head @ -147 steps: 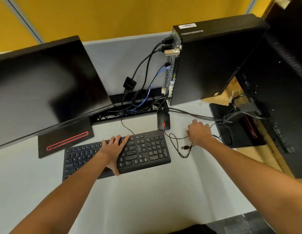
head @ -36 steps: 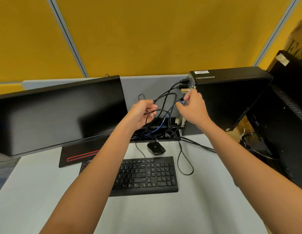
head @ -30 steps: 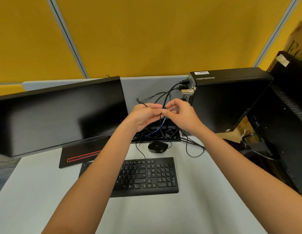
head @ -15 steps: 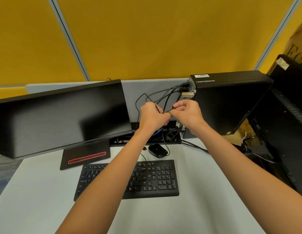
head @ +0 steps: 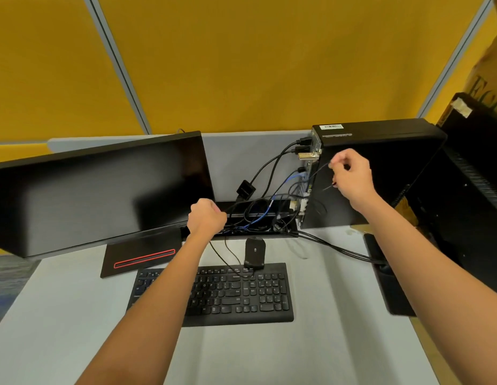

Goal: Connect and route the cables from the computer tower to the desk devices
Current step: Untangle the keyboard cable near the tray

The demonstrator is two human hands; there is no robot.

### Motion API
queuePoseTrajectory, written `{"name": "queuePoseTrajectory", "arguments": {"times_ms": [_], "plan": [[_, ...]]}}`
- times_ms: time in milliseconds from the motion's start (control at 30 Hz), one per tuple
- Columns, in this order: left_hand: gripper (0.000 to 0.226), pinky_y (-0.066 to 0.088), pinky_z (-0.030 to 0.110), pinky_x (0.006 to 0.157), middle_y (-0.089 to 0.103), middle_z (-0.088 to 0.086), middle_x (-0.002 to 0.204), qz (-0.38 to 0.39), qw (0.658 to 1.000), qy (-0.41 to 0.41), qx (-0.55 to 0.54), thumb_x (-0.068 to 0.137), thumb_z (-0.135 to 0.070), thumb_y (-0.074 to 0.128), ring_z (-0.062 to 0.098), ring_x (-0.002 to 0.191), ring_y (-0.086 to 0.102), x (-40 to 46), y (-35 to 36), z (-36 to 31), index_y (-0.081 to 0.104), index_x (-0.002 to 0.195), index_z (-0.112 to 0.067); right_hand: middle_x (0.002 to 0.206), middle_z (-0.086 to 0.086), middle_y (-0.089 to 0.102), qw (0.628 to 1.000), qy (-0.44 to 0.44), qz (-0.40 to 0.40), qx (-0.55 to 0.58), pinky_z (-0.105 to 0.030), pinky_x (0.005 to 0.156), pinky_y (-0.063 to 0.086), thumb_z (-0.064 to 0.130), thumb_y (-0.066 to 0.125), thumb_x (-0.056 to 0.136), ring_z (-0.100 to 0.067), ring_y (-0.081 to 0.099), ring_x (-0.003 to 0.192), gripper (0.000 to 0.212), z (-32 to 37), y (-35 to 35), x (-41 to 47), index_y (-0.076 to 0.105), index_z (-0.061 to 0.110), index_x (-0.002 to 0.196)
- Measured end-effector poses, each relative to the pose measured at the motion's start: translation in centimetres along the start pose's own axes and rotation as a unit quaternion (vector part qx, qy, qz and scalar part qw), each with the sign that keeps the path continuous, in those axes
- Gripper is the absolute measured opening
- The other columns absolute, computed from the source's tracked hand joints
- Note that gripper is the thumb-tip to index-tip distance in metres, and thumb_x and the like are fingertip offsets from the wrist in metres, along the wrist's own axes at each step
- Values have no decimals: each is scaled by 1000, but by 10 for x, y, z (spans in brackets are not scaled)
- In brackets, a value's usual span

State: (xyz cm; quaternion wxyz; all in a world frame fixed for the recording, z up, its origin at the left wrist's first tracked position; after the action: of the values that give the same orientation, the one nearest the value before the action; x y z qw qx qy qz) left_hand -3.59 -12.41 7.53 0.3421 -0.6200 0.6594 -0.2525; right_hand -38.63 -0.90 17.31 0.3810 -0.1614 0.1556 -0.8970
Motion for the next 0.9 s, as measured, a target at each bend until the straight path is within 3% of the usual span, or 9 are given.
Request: {"name": "queuePoseTrajectory", "arguments": {"times_ms": [133,233,333,467,600,667,733,800,900], "plan": [[3,56,39,77,67,9,89,11,998,-22,58,81,-12,62,28,83,66,-4,4,11,62,83,-15,89,4,65,993,-29,-21,111,-20,50,42,5,47,97,-2,47,59,32,26,-7,8,60,27,79],[19,51,38,81,62,15,108,27,988,-99,115,82,-8,61,34,100,61,-14,2,59,62,101,-7,88,9,67,984,-50,-100,135,-28,64,43,4,48,94,0,51,65,34,46,-41,23,61,32,79],[21,48,37,86,61,18,116,65,983,-114,126,86,-7,57,35,106,59,-25,15,88,62,106,-3,92,11,67,992,-101,-39,62,-27,77,44,6,51,94,0,58,80,29,69,-28,26,63,29,84],[17,47,32,80,63,24,112,131,987,2,87,82,-7,54,36,101,60,-18,38,31,65,92,1,96,11,66,978,-147,143,-45,-24,87,42,6,53,95,-1,59,95,20,67,46,-13,68,19,89],[44,39,21,82,57,10,121,139,978,149,-35,86,-9,60,24,117,54,-30,21,-72,52,129,-4,89,10,67,946,-187,261,-33,-25,86,49,-2,51,95,-6,65,95,28,68,85,-42,65,18,81],[68,37,26,97,37,6,142,127,960,192,-161,84,-11,62,19,131,39,-41,2,-115,32,145,-13,86,8,67,929,-196,312,-17,-20,90,49,-4,50,95,-10,67,98,30,81,91,-48,62,19,79],[81,32,34,108,24,3,151,120,932,219,-262,76,-18,59,17,139,27,-46,-12,-141,22,148,-23,84,5,68,921,-204,331,2,-17,89,48,-4,51,95,-8,68,95,30,96,85,-48,61,19,78],[79,28,35,110,28,-1,151,112,914,275,-277,70,-23,55,14,138,27,-52,-22,-162,29,145,-30,84,2,70,918,-217,332,8,-18,88,49,-3,53,94,-7,68,92,29,112,70,-45,62,19,77],[47,34,36,109,56,-5,132,110,901,347,-237,77,-33,57,10,126,46,-59,-25,-190,60,124,-23,85,2,72,917,-252,305,52,-23,89,50,-3,55,93,-11,69,92,25,138,42,-41,63,17,80]]}}
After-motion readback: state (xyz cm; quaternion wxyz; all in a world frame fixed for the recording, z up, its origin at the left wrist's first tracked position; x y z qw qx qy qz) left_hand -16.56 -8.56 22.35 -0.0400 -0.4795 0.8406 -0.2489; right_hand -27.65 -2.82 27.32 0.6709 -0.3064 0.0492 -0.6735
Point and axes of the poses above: each hand's wrist, its own x-axis towards the middle knuckle, its own y-axis out of the palm, z = x × y, the point moved 10 cm from there along x, towards the middle knuckle
